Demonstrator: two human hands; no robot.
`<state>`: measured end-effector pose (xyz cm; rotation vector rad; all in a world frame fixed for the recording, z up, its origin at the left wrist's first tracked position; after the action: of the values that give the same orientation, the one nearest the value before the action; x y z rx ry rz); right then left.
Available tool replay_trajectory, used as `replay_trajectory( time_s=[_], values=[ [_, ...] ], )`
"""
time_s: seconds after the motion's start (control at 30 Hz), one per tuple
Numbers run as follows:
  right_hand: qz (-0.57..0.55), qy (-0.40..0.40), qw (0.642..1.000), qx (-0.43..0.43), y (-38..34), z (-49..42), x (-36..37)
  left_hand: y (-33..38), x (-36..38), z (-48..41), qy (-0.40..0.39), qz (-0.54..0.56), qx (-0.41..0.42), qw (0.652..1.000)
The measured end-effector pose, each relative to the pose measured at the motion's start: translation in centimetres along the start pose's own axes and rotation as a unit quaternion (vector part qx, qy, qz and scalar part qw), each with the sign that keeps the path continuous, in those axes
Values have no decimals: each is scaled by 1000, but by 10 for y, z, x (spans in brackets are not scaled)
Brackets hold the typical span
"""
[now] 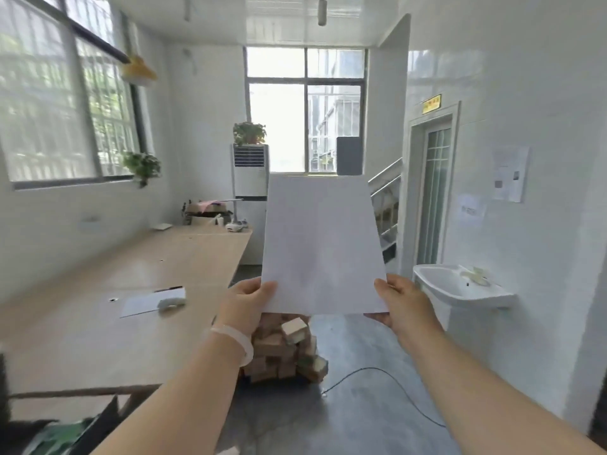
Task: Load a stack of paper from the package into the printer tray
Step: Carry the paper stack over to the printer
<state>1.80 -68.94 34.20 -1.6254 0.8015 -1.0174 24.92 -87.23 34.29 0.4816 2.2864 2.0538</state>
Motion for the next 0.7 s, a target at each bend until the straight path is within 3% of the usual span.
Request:
replay_trajectory(
  time_s=[0.3, 0.57, 0.7],
  values=[
    [2, -232, 972, 42, 45, 25, 174, 26, -157, 24, 235, -10, 45, 971],
    [-33, -441, 890, 108, 69, 151, 283, 39, -287, 128, 437, -31, 47, 898],
    [-57, -498, 852, 151, 79, 226, 314, 59, -337, 182, 500, -31, 79, 862]
  ],
)
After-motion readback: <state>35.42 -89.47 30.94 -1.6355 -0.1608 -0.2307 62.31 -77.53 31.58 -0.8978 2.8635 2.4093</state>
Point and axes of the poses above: each hand's wrist, its own z-axis away from the middle knuckle, its own x-axis out of the palm, y = z × x, the point moved 9 cm from there along -z, towards the middle knuckle, and after that the axes turned 12 degrees about y, right-handed, at the moved point
